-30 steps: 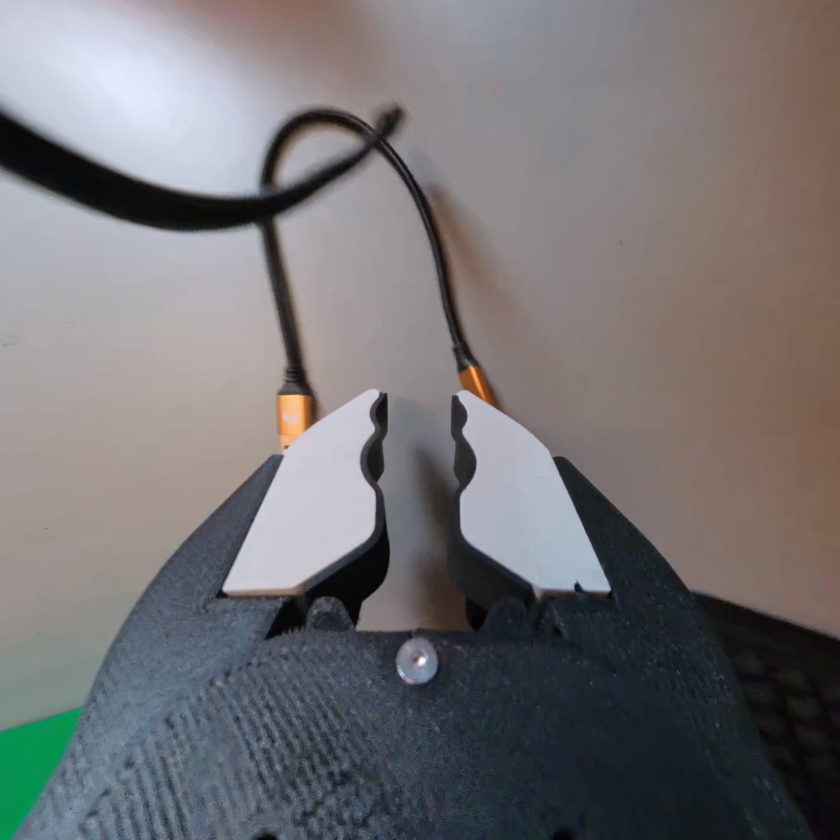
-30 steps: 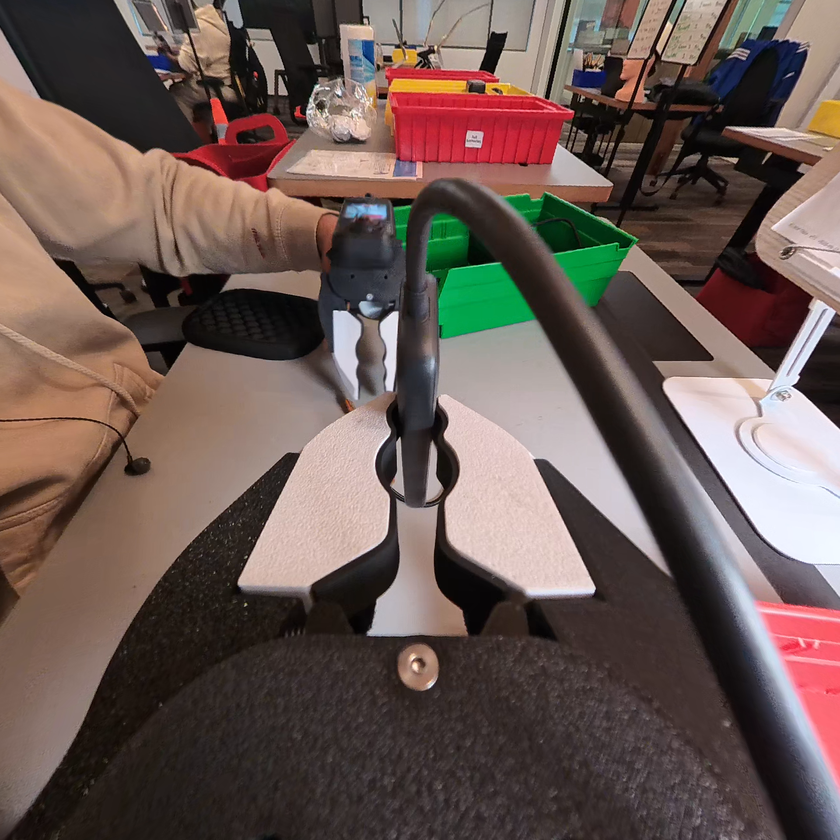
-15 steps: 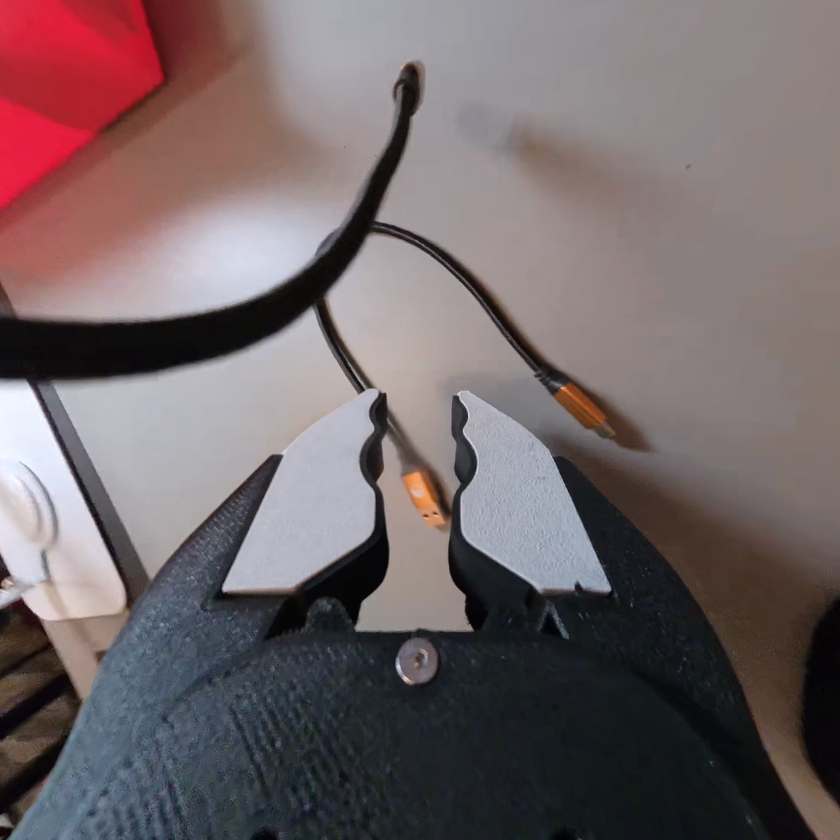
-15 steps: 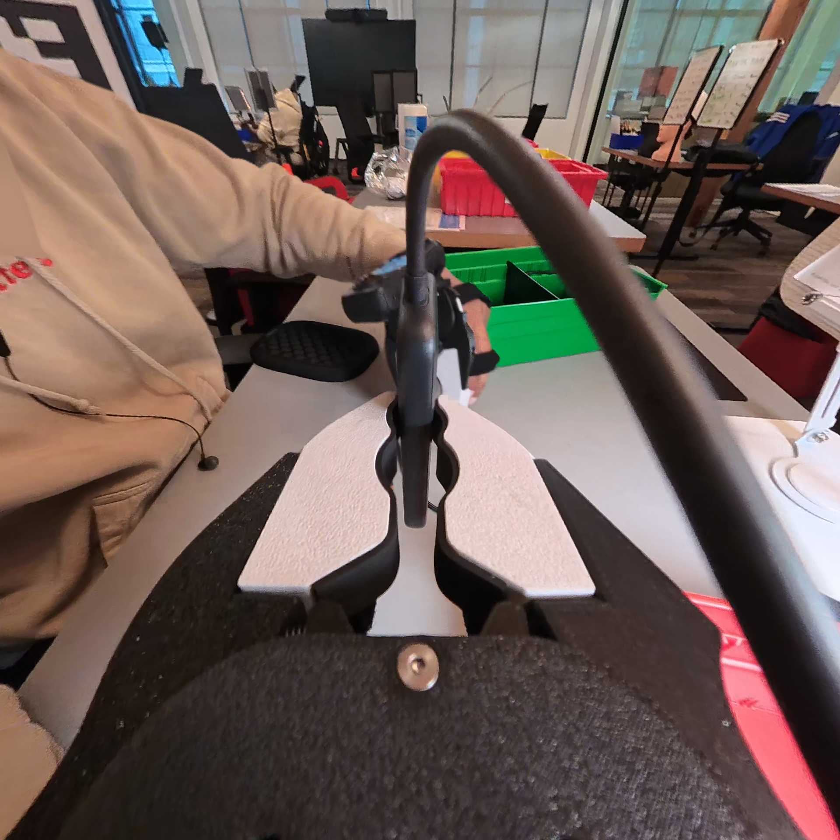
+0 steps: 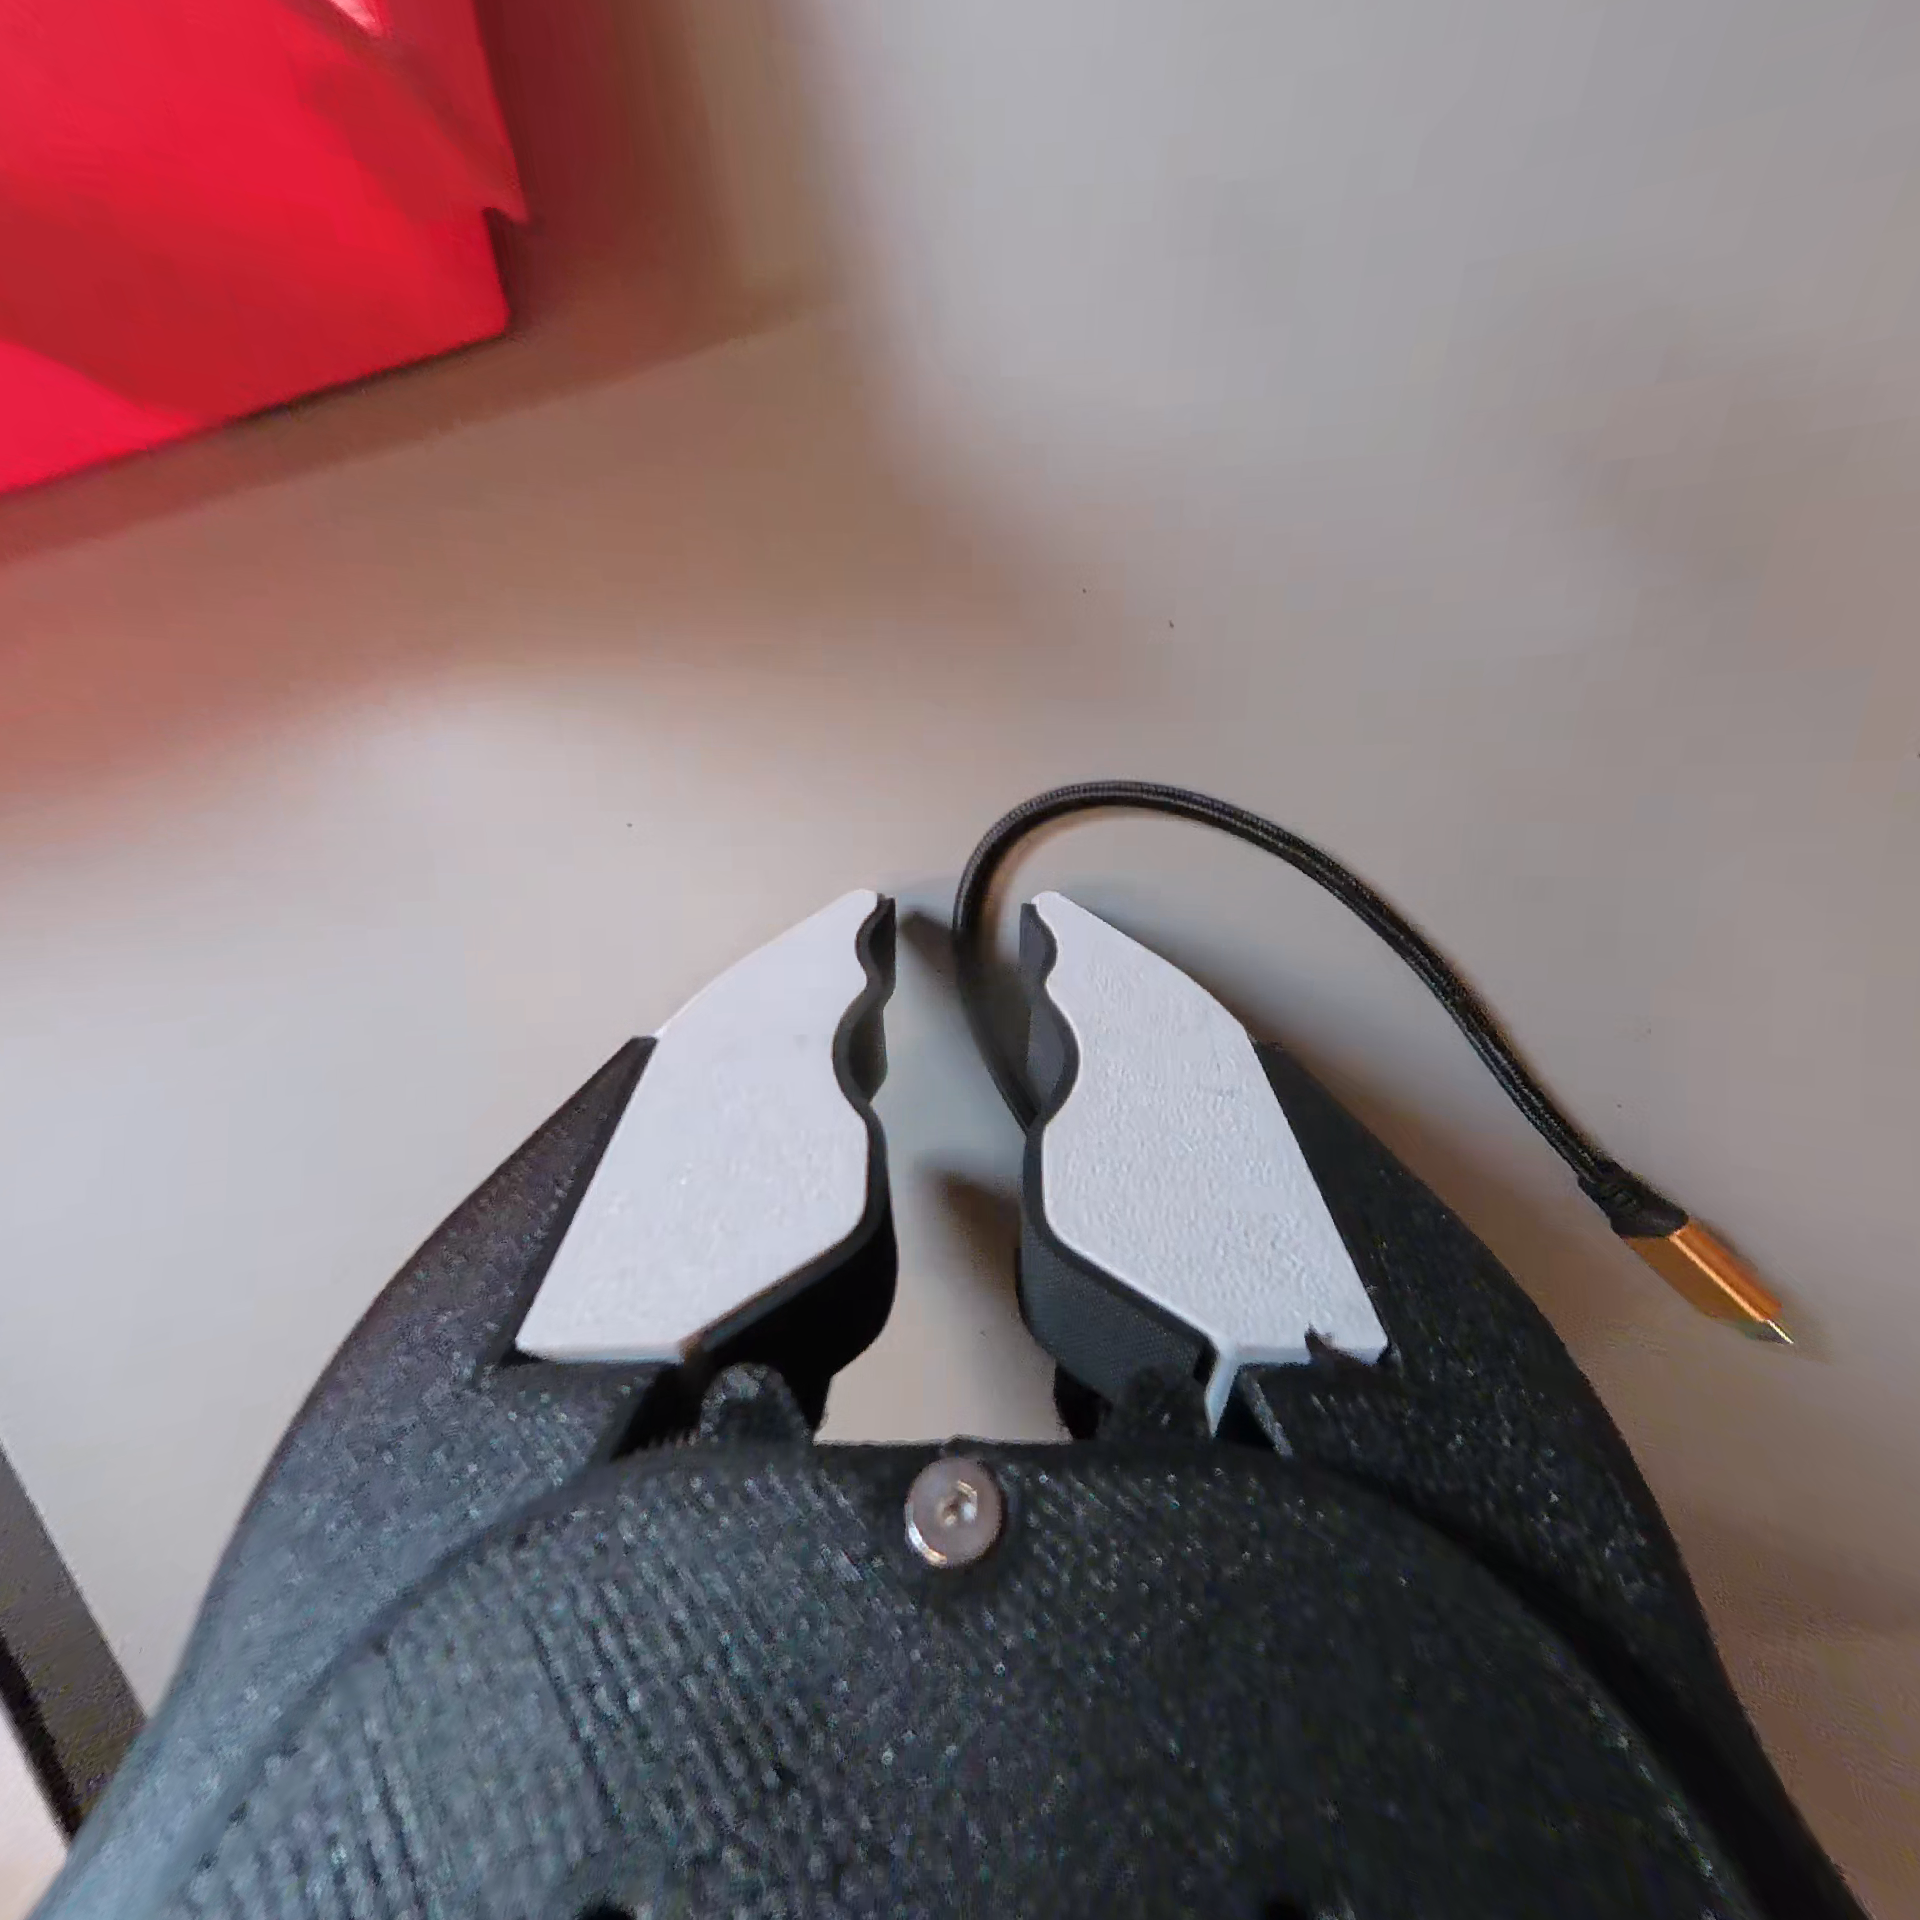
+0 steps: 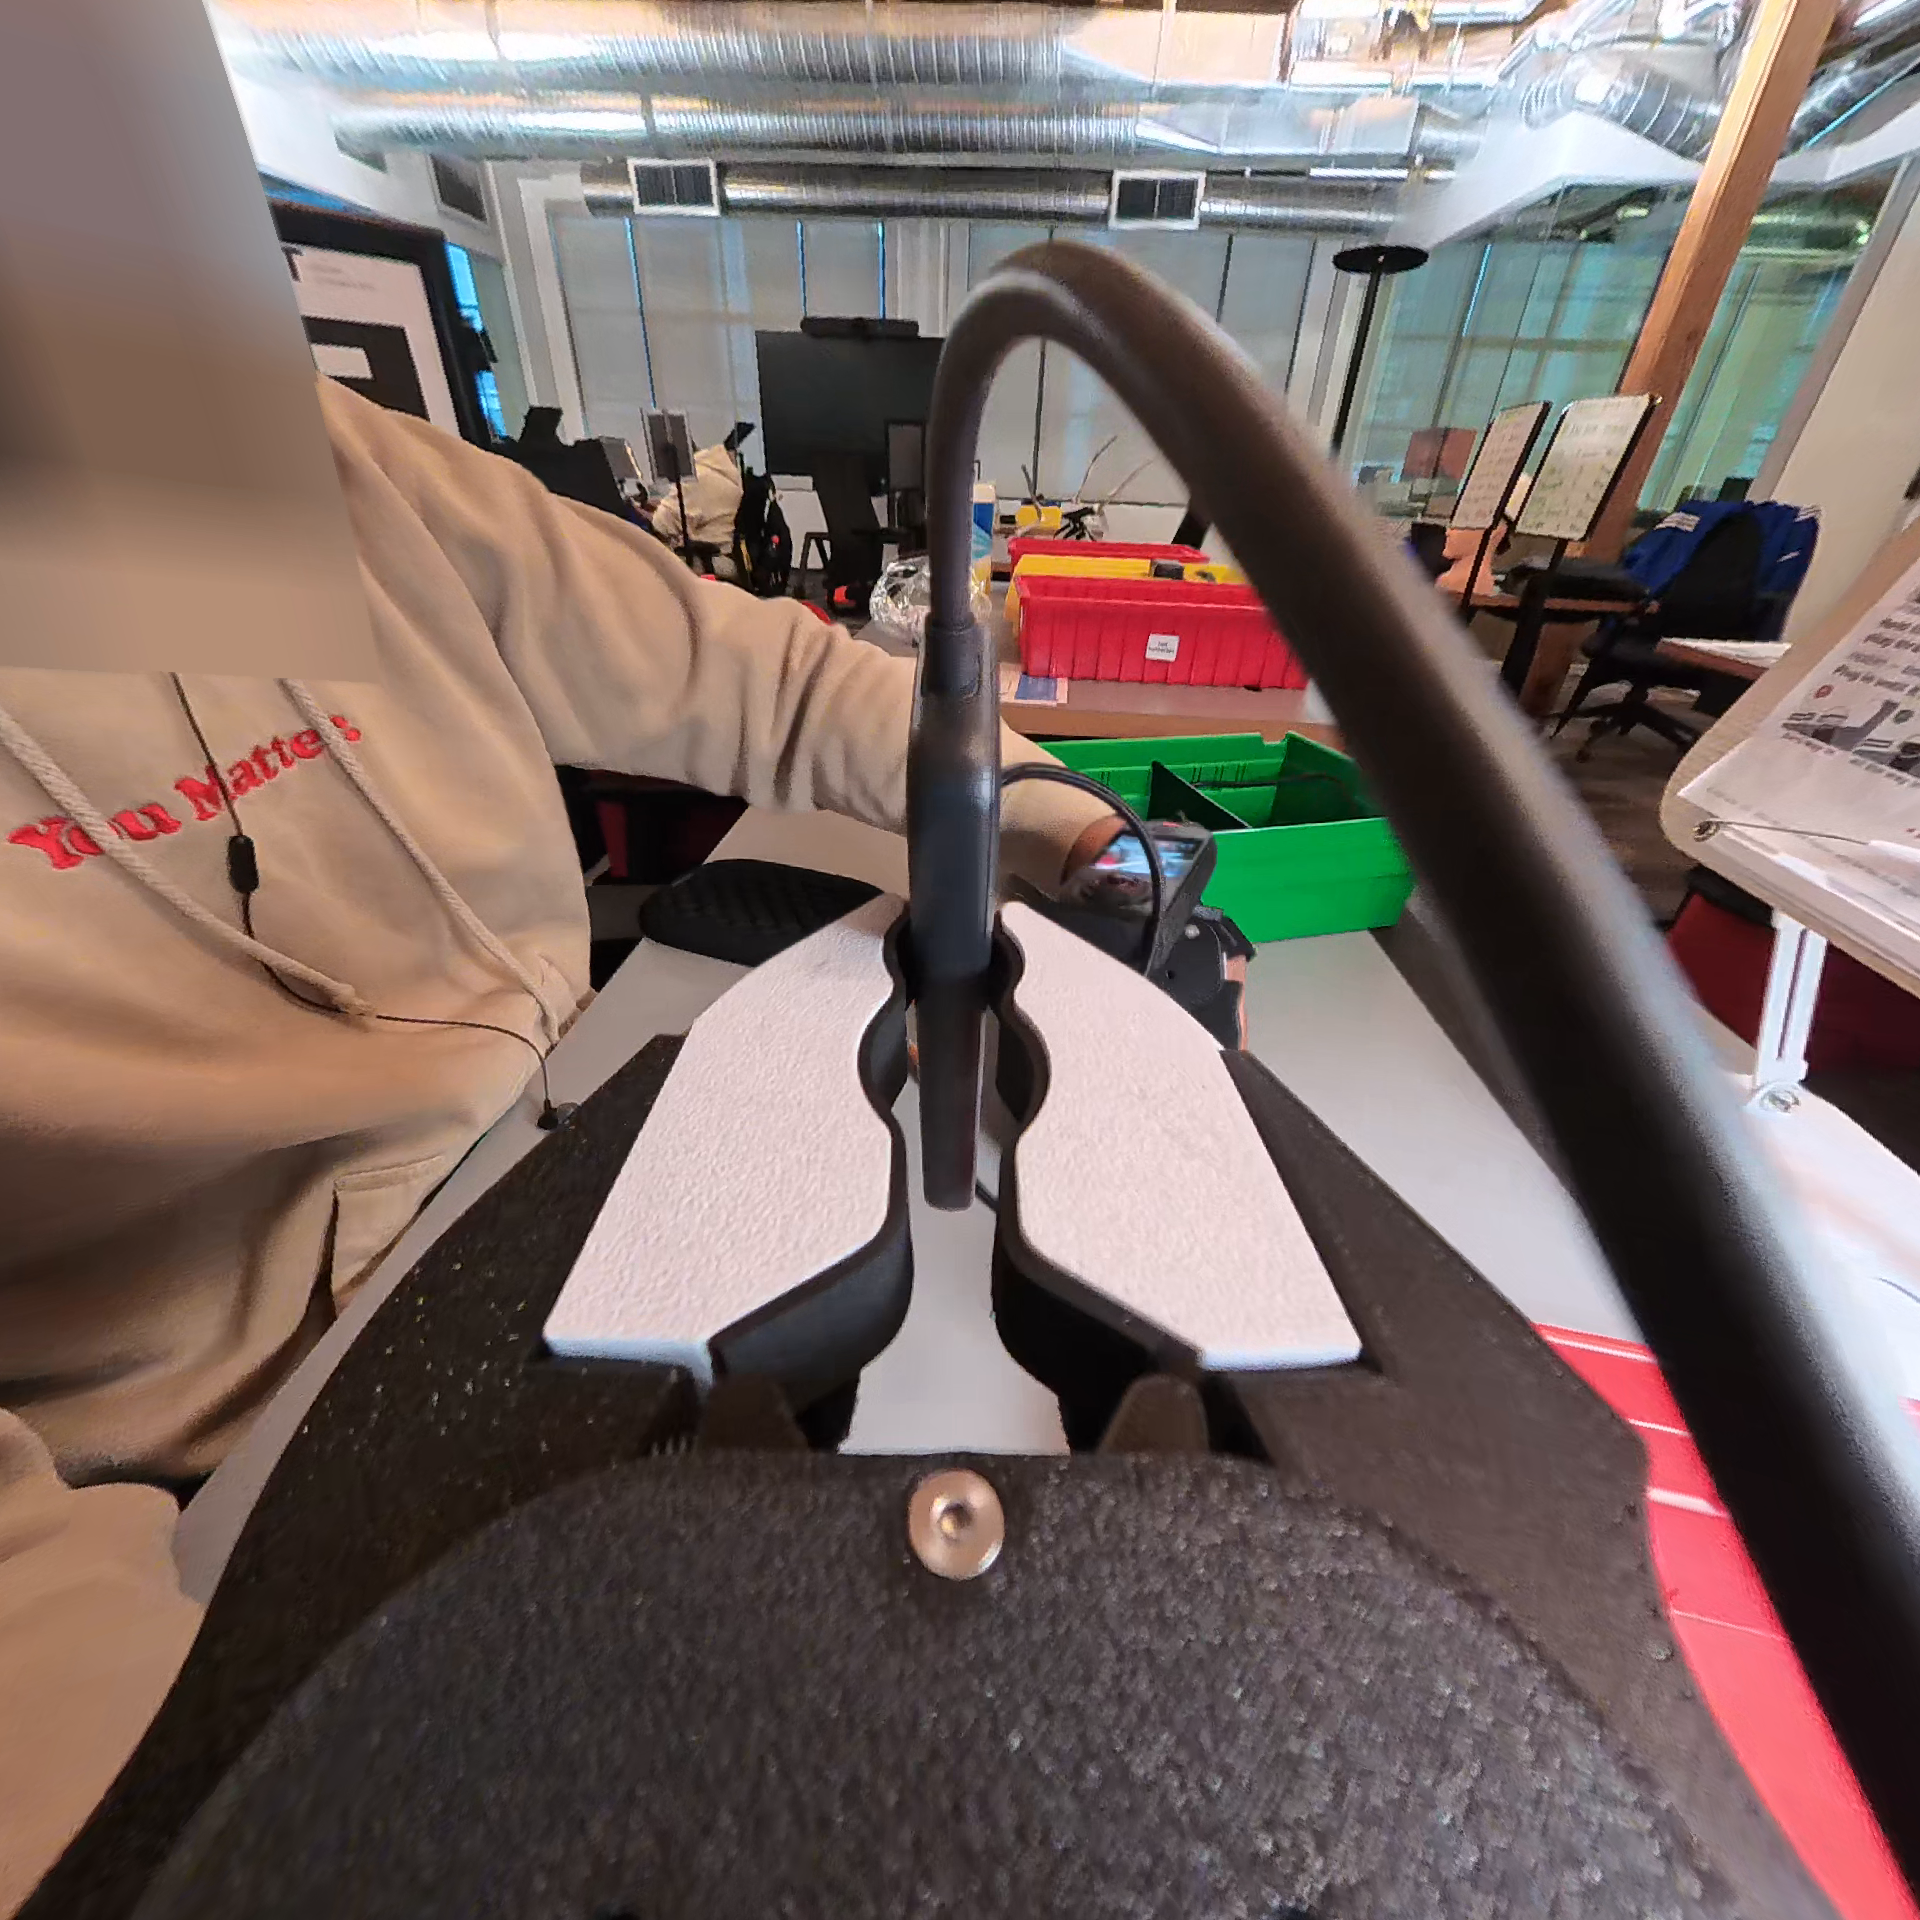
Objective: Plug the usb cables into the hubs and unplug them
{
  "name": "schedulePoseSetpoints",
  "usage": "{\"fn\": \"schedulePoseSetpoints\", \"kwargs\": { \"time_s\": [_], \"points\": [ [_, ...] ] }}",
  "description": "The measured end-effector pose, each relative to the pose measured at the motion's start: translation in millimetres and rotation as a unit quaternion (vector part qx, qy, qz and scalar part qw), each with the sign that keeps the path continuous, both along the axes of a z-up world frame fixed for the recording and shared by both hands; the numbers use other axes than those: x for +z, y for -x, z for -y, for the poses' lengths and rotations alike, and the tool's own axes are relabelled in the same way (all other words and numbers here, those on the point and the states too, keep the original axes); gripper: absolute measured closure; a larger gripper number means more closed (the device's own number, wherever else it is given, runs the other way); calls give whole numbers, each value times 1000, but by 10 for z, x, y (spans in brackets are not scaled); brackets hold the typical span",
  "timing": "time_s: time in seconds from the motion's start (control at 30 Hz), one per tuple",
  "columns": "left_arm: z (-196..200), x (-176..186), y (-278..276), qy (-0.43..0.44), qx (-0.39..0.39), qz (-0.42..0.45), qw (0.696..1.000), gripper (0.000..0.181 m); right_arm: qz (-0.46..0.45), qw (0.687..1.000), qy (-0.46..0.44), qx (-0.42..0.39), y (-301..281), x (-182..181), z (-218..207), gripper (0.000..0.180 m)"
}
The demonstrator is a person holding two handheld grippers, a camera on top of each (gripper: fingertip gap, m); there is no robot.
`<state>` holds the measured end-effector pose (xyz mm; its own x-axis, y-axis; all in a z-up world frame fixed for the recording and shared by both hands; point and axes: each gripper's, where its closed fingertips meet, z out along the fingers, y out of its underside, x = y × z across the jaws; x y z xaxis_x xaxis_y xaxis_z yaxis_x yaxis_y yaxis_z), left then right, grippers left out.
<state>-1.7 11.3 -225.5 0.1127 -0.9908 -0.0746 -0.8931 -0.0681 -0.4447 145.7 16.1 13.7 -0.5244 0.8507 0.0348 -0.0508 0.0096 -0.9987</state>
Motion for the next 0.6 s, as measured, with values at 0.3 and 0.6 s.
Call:
{"fn": "schedulePoseSetpoints", "kwargs": {
  "time_s": [0.3, 0.6],
  "points": [
    [-195, -17, 293, 38, 138, -6, 990, 176, -24, 1000, 9, 11, -86, 71, 4, 168],
    [57, -19, 1100, 60, 443, -75, 891, 177, -13, 1000, 11, 21, -6, 31, 39, 168]
  ]
}}
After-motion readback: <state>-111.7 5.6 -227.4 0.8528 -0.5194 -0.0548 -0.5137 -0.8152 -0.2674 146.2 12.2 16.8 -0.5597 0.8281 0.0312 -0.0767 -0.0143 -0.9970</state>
